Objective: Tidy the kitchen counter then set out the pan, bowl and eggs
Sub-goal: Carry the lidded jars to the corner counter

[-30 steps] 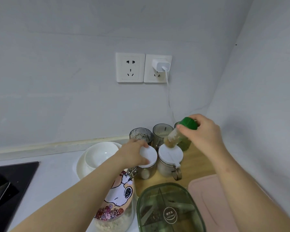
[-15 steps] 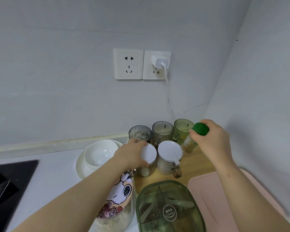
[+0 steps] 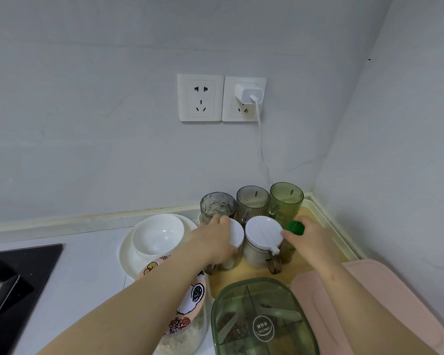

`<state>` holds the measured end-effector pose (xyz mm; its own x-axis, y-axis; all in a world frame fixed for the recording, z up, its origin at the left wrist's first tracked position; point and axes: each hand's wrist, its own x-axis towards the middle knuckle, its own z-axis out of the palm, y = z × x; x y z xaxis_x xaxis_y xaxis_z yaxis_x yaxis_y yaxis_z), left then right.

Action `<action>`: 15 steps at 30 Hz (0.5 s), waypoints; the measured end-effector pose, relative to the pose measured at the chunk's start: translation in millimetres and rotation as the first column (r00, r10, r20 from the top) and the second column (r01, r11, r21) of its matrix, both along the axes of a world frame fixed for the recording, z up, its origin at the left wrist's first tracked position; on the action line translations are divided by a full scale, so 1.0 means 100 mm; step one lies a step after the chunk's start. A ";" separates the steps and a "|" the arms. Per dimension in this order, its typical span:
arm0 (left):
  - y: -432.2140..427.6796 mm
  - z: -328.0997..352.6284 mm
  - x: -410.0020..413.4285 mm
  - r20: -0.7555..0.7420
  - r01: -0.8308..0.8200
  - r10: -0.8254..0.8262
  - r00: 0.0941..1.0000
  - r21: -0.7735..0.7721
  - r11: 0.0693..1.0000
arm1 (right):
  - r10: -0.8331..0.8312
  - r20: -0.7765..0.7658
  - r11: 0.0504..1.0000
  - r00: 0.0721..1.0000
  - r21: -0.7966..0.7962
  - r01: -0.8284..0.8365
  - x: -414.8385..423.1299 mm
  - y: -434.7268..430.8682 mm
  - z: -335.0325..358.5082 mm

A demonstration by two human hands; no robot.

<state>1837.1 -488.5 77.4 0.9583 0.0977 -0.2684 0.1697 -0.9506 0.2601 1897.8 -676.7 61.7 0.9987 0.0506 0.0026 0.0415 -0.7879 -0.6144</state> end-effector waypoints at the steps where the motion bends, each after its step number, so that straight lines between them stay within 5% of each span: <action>1: 0.00 -0.01 0.00 0.012 -0.012 0.012 1.000 -0.009 1.000 | 0.010 -0.004 1.000 1.000 -0.015 -0.010 0.00 0.00 -0.01; 9: -0.01 -0.01 -0.02 0.017 -0.090 0.089 0.996 0.054 0.994 | 0.128 0.118 0.950 0.985 -0.300 -0.088 -0.06 0.11 -0.02; 15: 0.00 -0.01 -0.02 0.015 -0.103 0.103 0.995 0.019 0.995 | 0.360 -0.013 0.795 0.933 -0.520 -0.314 -0.06 0.29 -0.02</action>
